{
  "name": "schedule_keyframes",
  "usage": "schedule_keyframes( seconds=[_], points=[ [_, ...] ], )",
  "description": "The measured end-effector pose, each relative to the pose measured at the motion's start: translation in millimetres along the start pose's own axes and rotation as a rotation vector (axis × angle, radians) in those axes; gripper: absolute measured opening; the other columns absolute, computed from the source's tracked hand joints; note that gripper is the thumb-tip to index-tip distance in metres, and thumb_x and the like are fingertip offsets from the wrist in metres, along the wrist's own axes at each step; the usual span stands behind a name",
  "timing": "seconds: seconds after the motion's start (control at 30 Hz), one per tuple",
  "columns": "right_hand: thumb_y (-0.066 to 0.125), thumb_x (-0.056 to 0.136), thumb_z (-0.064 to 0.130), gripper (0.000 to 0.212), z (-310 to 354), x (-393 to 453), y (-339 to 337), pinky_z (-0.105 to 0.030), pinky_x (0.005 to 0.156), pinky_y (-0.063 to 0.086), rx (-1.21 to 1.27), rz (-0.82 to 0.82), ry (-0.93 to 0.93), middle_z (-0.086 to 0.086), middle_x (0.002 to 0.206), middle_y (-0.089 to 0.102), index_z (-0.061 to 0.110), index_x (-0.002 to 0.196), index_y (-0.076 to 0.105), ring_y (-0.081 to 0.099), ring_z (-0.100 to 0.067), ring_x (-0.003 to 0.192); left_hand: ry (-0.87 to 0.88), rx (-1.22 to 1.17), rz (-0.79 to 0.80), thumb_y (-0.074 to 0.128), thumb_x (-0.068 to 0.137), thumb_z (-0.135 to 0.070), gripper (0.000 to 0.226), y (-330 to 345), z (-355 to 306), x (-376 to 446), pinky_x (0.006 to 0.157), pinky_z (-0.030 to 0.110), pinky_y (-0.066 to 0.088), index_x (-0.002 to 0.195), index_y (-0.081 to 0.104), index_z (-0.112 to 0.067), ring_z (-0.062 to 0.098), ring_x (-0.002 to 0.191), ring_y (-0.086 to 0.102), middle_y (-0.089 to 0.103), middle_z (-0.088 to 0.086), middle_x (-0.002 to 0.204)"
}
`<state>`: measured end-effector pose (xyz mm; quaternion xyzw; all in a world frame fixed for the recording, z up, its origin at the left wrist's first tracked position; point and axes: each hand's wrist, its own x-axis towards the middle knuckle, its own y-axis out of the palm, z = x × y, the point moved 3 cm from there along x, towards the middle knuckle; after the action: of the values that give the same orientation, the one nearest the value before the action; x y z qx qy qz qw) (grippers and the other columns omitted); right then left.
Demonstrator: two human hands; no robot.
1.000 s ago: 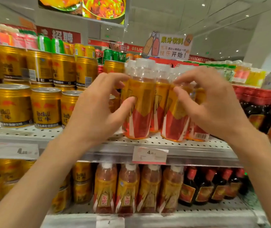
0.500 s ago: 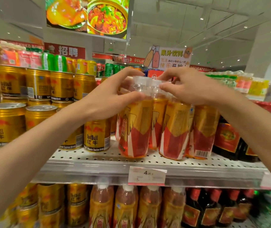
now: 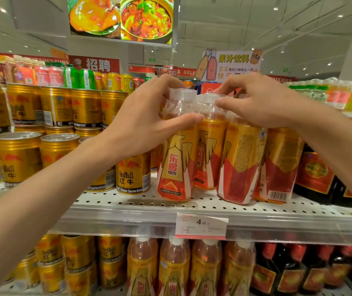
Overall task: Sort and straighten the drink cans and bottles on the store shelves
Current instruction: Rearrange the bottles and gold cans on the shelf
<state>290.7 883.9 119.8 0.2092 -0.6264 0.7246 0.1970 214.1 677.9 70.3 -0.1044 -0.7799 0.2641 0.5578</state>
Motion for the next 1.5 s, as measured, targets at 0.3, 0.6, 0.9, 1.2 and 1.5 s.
schedule_keyframes(
  seconds=[0.3,0.6,0.9,1.2,1.5],
  points=[
    [0.058,0.098,0.046,0.031,2.5,-0.4,-4.5,-0.014,0.067,0.037,-0.015,0.061,0.014,0.019,0.102,0.056,0.029,0.124,0.063,0.055,0.004,0.087,-0.093,-0.285,0.250,0.071,0.082,-0.055,0.072,-0.3,15.7,-8.0,0.086,0.023,0.055,0.143,0.033,-0.050,0.004,0.111,0.061,0.056,-0.007,0.125],
    [0.076,0.081,0.052,0.040,23.2,28.4,-17.1,-0.038,0.085,0.057,-0.034,0.245,0.076,0.000,0.094,0.073,0.020,0.104,0.069,0.071,-0.015,0.088,-0.110,-0.378,0.222,0.074,0.074,-0.056,0.081,3.4,17.8,-11.6,0.075,0.013,0.054,0.142,0.030,-0.056,-0.001,0.111,0.060,0.056,-0.010,0.126],
    [0.079,0.085,0.024,0.032,18.8,45.9,-17.3,-0.029,0.081,0.051,0.104,0.320,0.138,-0.001,0.109,0.074,0.023,0.116,0.070,0.070,-0.014,0.101,-0.103,-0.368,0.200,0.074,0.074,-0.058,0.081,5.5,17.7,-11.3,0.074,0.005,0.052,0.141,0.029,-0.057,-0.010,0.108,0.057,0.053,-0.018,0.123],
    [0.070,0.093,0.036,0.028,15.9,43.0,-16.3,-0.030,0.090,0.048,0.051,0.227,0.121,0.003,0.116,0.069,0.022,0.117,0.071,0.064,-0.013,0.110,-0.092,-0.334,0.170,0.074,0.076,-0.056,0.080,5.4,16.1,-13.6,0.074,0.006,0.052,0.142,0.030,-0.053,-0.011,0.106,0.056,0.053,-0.019,0.117],
    [0.053,0.090,0.068,0.049,6.3,-27.1,-31.8,-0.031,0.078,0.044,-0.211,0.141,0.129,0.010,0.113,0.060,0.033,0.124,0.063,0.059,-0.014,0.102,-0.092,-0.251,0.177,0.070,0.070,-0.067,0.086,5.3,13.2,-9.0,0.088,0.030,0.053,0.144,0.030,-0.049,0.001,0.108,0.056,0.052,-0.013,0.115]
  ],
)
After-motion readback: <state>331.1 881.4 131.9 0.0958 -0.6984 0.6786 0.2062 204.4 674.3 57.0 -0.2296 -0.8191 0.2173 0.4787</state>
